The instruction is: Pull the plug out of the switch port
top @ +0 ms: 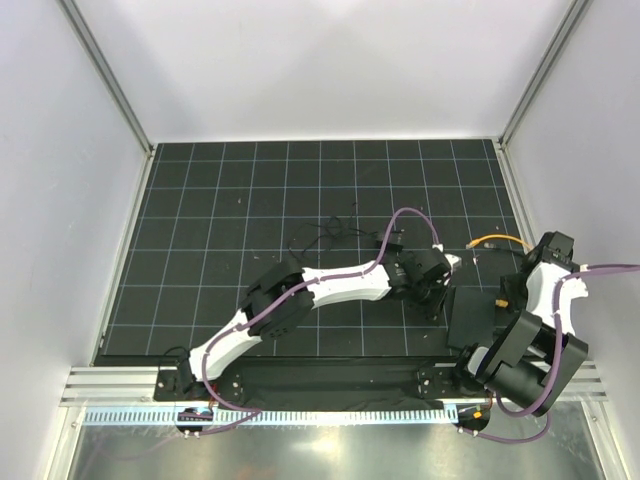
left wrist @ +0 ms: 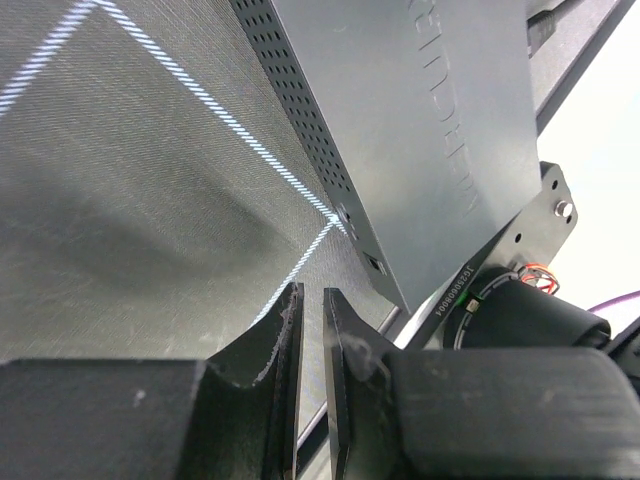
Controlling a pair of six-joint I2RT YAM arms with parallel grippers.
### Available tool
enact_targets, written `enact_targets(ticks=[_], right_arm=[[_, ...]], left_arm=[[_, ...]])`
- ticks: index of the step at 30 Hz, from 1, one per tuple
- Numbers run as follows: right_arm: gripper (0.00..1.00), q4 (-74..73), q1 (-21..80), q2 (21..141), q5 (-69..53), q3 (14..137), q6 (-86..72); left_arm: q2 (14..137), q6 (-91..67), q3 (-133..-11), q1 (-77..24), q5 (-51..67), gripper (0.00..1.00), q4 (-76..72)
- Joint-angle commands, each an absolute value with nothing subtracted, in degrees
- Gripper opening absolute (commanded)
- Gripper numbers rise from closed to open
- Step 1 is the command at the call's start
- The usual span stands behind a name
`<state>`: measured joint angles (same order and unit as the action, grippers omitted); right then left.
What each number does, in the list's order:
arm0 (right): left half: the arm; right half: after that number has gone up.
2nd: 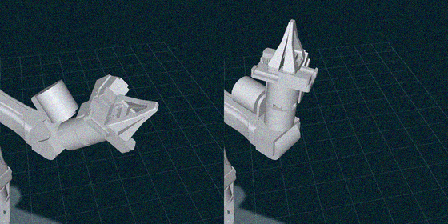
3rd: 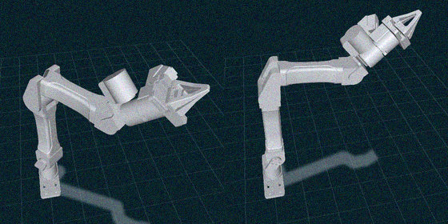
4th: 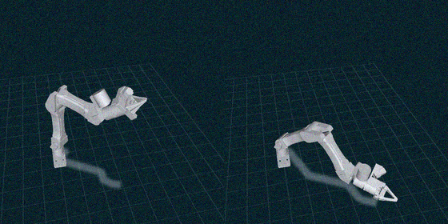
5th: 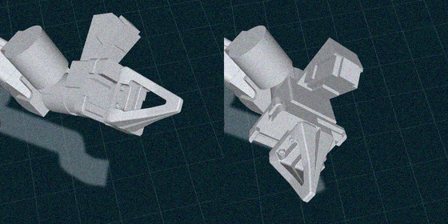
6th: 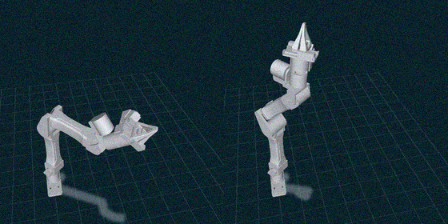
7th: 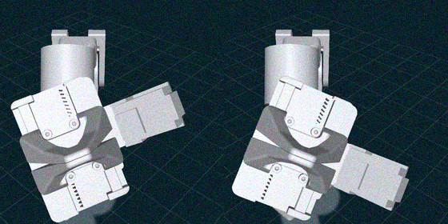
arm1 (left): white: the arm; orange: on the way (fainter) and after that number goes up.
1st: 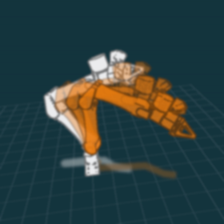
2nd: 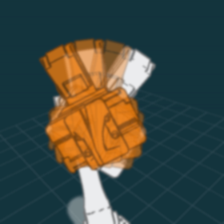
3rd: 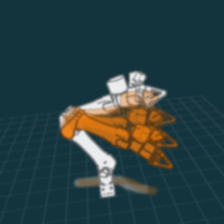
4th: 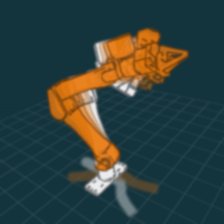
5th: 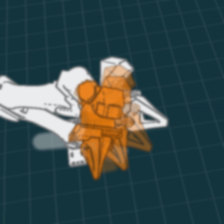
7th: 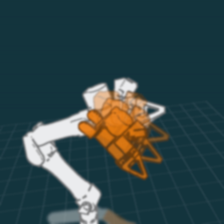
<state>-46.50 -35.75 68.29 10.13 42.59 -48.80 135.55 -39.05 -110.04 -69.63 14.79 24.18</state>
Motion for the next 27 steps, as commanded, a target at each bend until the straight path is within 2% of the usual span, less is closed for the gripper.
enact_targets(ticks=[1, 12, 21, 27], right_arm=[[0.48, -42.98, -36.03, 68.38, 8.79, 41.22, -48.25], [0.49, -37.8, -34.63, 72.07, 1.85, 38.41, -47.99], [0.49, -35.6, -27.52, 76.38, -1.41, 40.6, -50.1], [0.49, -35.85, -26.63, 77.78, -2.9, 43.85, -45.9]], left_arm=[[137.1, -40.25, -113.2, -70.31, 17.4, 0.17, 22.59], [139.04, -40.87, -115.48, -70.58, 17.75, 0.17, 22.32], [139.22, -41.92, -116.63, -70.58, 15.39, 0.17, 22.32], [137.2, -40.96, -114.18, -70.49, 12.84, 0.17, 23.12]])
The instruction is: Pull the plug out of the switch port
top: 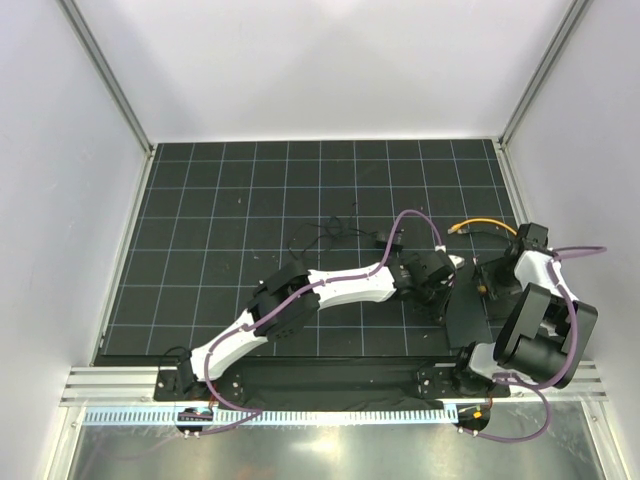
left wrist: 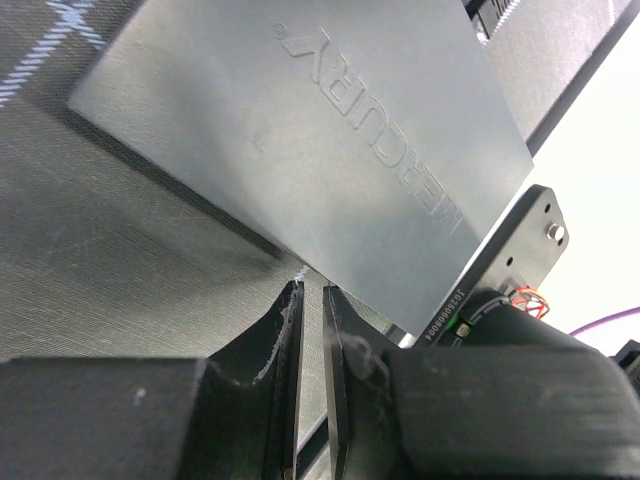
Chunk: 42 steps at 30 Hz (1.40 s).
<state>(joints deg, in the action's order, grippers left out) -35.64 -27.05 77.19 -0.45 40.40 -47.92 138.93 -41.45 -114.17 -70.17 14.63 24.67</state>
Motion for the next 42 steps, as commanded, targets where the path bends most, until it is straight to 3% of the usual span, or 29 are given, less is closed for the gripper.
enact_targets(ticks=[1, 15, 27, 33, 42], right_arm=[[0.49, -36.38, -26.63, 78.31, -2.64, 44.64, -44.83], [0.5, -40.61, -26.98, 71.45, 4.92, 46.94, -40.08], [0.56, -30.51, -41.39, 61.0, -10.01, 31.91, -39.46], [0.58, -22.16, -44.73, 60.03, -20.81, 24.18, -41.04], [0.58, -15.73, -45.97, 59.94, -24.17, 20.83, -40.61]], left_arm=[[136.41, -40.61, -113.56, -70.49, 12.48, 0.17, 23.29], [126.48, -39.64, -103.64, -70.14, 10.55, 0.24, 23.38], [124.36, -38.76, -104.67, -70.14, 12.04, 0.3, 21.89], [127.08, -39.02, -108.8, -70.14, 12.66, 0.31, 20.66], [131.48, -37.62, -114.52, -69.7, 13.54, 0.35, 21.27]])
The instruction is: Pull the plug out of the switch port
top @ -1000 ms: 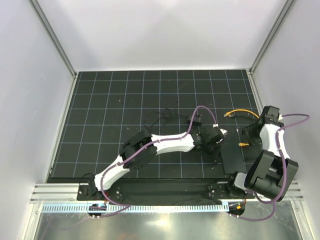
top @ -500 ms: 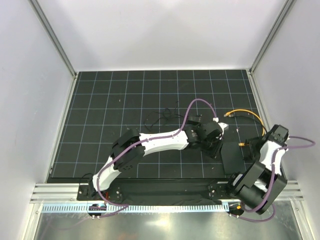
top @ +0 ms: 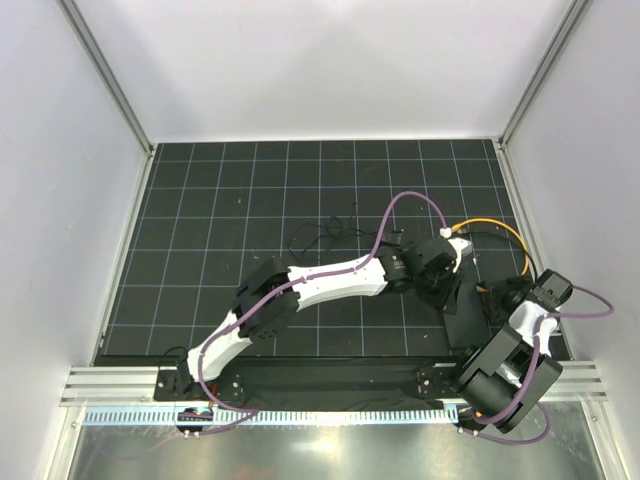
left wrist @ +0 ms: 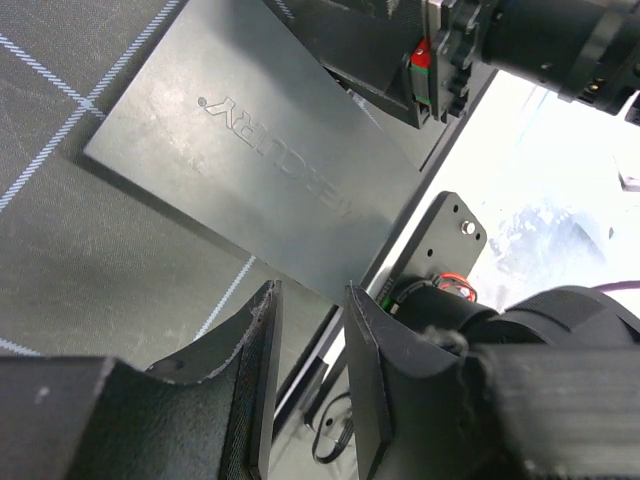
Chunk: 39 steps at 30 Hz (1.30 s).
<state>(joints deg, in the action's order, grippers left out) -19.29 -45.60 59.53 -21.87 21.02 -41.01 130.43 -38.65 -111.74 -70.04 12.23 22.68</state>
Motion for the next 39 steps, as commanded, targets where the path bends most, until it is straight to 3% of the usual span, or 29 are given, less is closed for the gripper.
enact_targets(ticks=[1, 11, 23, 39], right_arm=[[0.58, -15.91, -45.97, 60.2, -24.43, 21.53, -40.52], [0.57, -19.6, -50.27, 64.16, -26.35, 25.49, -34.19], [0.57, -14.15, -52.38, 66.18, -33.31, 22.33, -35.94], [0.5, -13.27, -53.09, 66.36, -34.28, 21.1, -35.6]], left_arm=[[131.75, -37.7, -114.96, -69.61, 13.54, 0.35, 21.36], [133.15, -36.22, -116.19, -69.78, 13.54, 0.34, 20.39], [135.61, -33.31, -118.39, -70.22, 14.5, 0.38, 19.25], [139.04, -30.5, -121.02, -70.22, 11.61, 0.4, 18.28]])
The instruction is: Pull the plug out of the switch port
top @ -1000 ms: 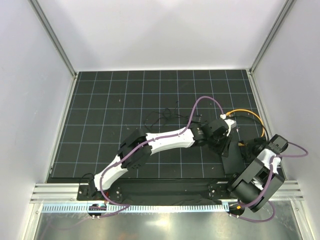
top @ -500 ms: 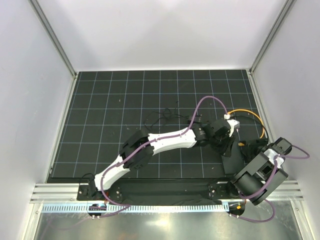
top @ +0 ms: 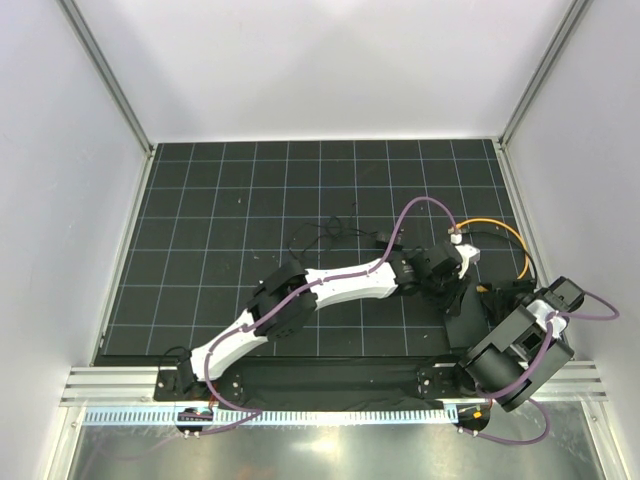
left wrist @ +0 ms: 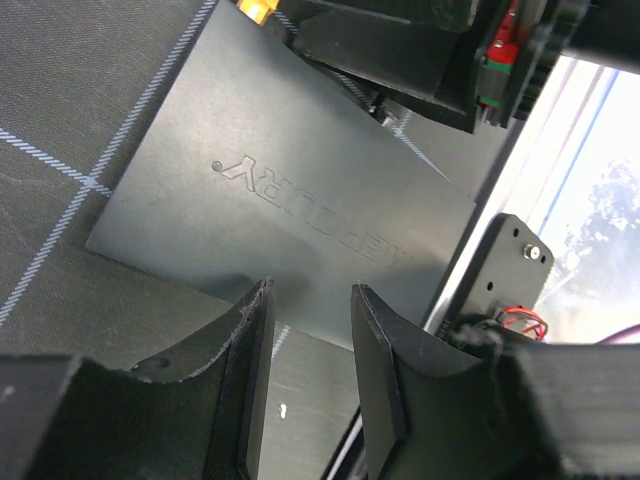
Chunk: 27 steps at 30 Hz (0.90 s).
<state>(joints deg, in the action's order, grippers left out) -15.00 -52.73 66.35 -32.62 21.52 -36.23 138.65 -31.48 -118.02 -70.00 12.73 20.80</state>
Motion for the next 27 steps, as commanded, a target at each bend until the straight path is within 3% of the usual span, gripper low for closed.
enact_targets(ticks=[1, 12, 27], right_arm=[[0.5, -13.27, -53.09, 66.27, -34.28, 21.09, -35.6], [0.48, -13.27, -53.09, 70.05, -33.93, 21.27, -35.77], [0.44, -13.8, -53.0, 69.08, -30.15, 21.27, -35.95]], left_arm=[[139.13, -30.59, -121.11, -70.22, 11.17, 0.41, 18.28], [139.31, -29.28, -123.66, -70.14, 12.03, 0.39, 22.23], [135.35, -27.24, -118.04, -69.96, 13.97, 0.34, 21.98]])
